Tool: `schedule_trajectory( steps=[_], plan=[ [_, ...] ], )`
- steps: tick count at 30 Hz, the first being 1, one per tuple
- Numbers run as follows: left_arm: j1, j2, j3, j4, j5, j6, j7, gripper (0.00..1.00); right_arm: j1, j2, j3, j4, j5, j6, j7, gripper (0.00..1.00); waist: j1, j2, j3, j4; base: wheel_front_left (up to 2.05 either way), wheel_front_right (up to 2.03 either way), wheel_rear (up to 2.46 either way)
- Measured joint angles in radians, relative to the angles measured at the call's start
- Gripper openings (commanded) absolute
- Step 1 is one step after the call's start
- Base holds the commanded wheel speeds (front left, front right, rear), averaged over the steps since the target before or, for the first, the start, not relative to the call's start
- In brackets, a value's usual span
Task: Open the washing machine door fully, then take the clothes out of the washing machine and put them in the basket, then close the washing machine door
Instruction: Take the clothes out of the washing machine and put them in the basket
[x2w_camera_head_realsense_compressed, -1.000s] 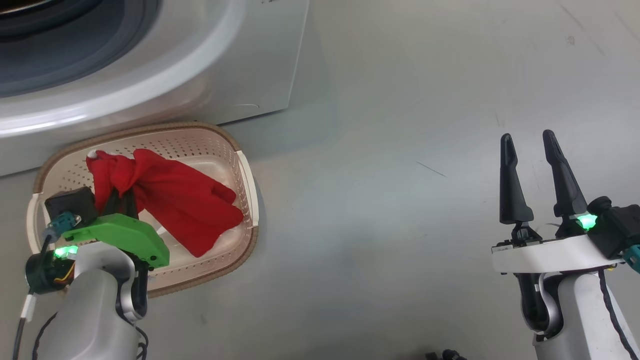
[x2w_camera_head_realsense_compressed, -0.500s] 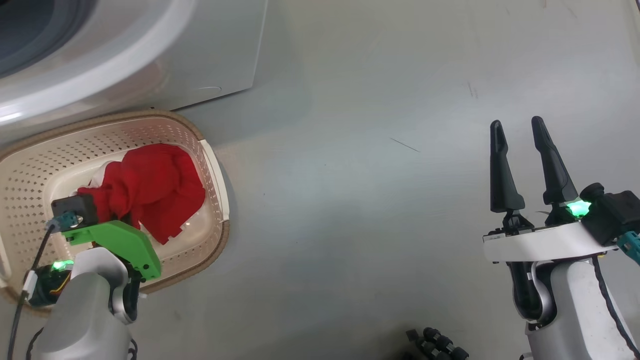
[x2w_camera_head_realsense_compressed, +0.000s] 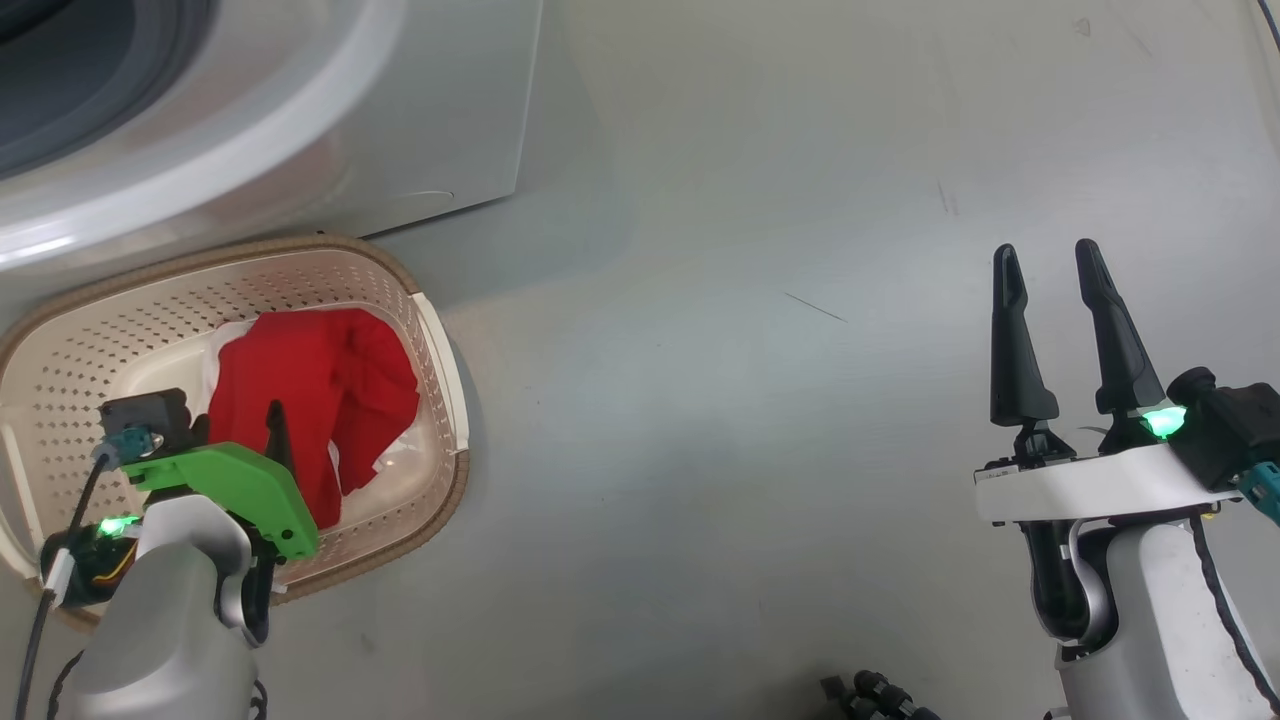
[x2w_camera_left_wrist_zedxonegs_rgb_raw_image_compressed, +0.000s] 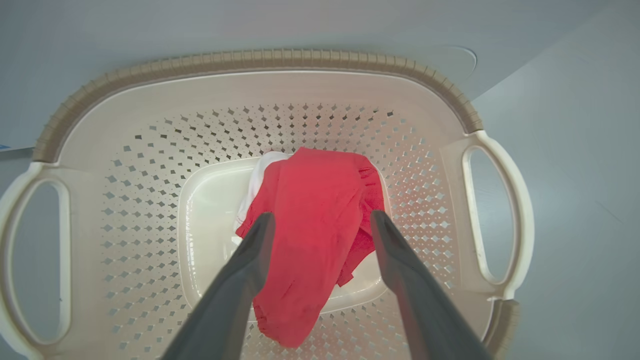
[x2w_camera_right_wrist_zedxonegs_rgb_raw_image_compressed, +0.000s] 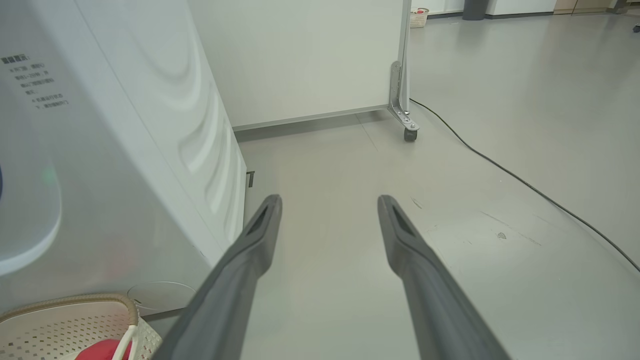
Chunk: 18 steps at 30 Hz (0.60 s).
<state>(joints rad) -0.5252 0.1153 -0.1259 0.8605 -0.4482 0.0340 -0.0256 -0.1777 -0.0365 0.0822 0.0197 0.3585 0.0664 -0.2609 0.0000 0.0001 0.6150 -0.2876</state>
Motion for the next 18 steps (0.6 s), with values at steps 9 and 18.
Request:
schedule_trajectory(
  steps=[9, 18],
  plan=[
    [-0.001, -0.014, 0.001, -0.007, 0.0, -0.026, -0.139, 1.0, 0.001, 0.0, -0.009, 0.023, -0.035, 0.001, 0.0, 1.0, 0.0, 0.0, -0.05, 0.023, 0.0, 0.0, 0.0],
    [0.003, -0.046, -0.02, -0.065, 0.012, -0.052, -0.223, 1.0, 0.011, -0.002, -0.034, 0.041, -0.073, 0.003, 0.0, 1.0, 0.0, 0.0, -0.116, 0.072, 0.0, 0.0, 0.0]
  ],
)
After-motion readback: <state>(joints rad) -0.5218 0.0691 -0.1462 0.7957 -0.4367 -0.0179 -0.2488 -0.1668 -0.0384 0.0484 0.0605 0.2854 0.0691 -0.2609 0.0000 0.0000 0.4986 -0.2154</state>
